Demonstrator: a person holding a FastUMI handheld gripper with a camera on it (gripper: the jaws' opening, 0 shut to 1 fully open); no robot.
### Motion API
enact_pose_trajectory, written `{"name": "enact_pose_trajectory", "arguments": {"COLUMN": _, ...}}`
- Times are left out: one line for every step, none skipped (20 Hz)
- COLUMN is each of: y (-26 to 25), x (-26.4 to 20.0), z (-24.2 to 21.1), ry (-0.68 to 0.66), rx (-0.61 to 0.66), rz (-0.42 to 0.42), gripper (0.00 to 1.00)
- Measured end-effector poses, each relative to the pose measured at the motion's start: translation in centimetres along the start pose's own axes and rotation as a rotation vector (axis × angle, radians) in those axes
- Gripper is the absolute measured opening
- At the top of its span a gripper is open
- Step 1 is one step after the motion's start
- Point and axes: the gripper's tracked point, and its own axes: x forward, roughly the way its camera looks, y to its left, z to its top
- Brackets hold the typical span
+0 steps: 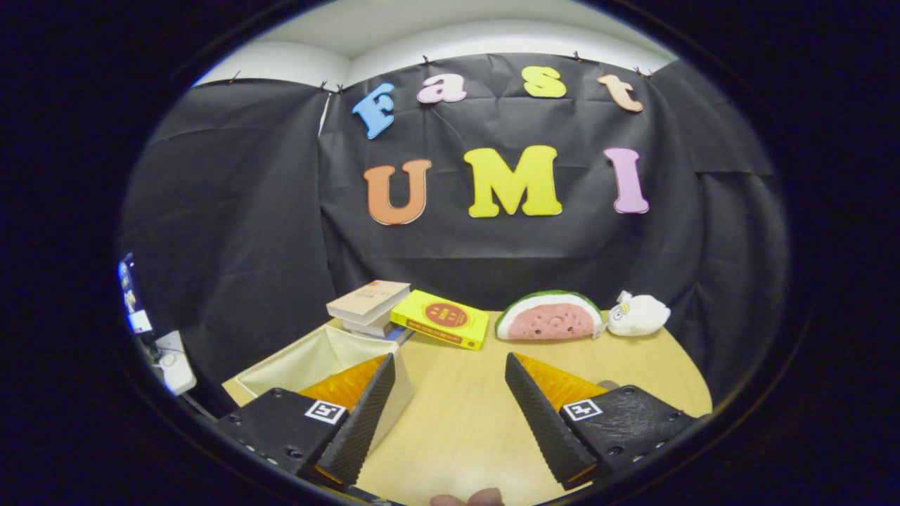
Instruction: Open the storage box then place both shoes into the box .Put the left shoe in first, then the right shoe, with the right side of both shoes facing outward in a uniform manner.
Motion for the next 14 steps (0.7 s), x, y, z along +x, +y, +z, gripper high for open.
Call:
{"name": "enact_pose_trajectory", "arguments": {"y": -2.3, "x": -0.4, "z": 0.3, "ry": -0.005, "rx": -0.006, "rz": -0.021, "gripper": 0.96}}
{"name": "enact_pose_trajectory", "arguments": {"y": -4.5, "x": -0.9, "z": 0.0, "ry": 0.003, "rx": -0.005, "rz": -0.035, "gripper": 0.96}}
{"name": "enact_pose_trajectory", "arguments": {"y": -6.7, "x": -1.2, "z": -0.3, "ry": 0.012, "rx": 0.005, "rz": -0.051, "gripper": 0.96}}
{"name": "enact_pose_trajectory", "arguments": {"y": -9.4, "x": -1.5, "z": -0.9, "ry": 0.021, "rx": 0.002, "rz": -0.081, "gripper": 0.96}}
{"name": "enact_pose_trajectory", "arguments": {"y": -12.1, "x": -1.7, "z": -1.7, "ry": 0.039, "rx": -0.016, "rz": -0.121, "gripper": 0.96}}
{"name": "enact_pose_trajectory", "arguments": {"y": -14.5, "x": -1.8, "z": -2.8, "ry": 0.059, "rx": -0.035, "rz": -0.151, "gripper": 0.95}}
{"name": "enact_pose_trajectory", "arguments": {"y": -16.3, "x": -1.9, "z": -3.9, "ry": 0.082, "rx": -0.045, "rz": -0.170, "gripper": 0.96}}
{"name": "enact_pose_trajectory", "arguments": {"y": -17.9, "x": -1.9, "z": -5.1, "ry": 0.113, "rx": -0.049, "rz": -0.186, "gripper": 0.96}}
{"name": "enact_pose_trajectory", "arguments": {"y": -19.3, "x": -1.8, "z": -6.4, "ry": 0.146, "rx": -0.046, "rz": -0.197, "gripper": 0.96}}
{"name": "enact_pose_trajectory", "arguments": {"y": -20.7, "x": -1.4, "z": -7.8, "ry": 0.180, "rx": -0.036, "rz": -0.207, "gripper": 0.96}}
{"name": "enact_pose_trajectory", "arguments": {"y": -22.1, "x": -1.1, "z": -9.1, "ry": 0.218, "rx": -0.021, "rz": -0.220, "gripper": 0.96}}
{"name": "enact_pose_trajectory", "arguments": {"y": -23.2, "x": -0.5, "z": -10.7, "ry": 0.266, "rx": -0.008, "rz": -0.228, "gripper": 0.96}}
{"name": "enact_pose_trajectory", "arguments": {"y": -24.5, "x": 0.0, "z": -12.4, "ry": 0.330, "rx": -0.009, "rz": -0.242, "gripper": 0.95}}
{"name": "enact_pose_trajectory", "arguments": {"y": -25.5, "x": 0.6, "z": -14.3, "ry": 0.397, "rx": -0.008, "rz": -0.243, "gripper": 0.96}}
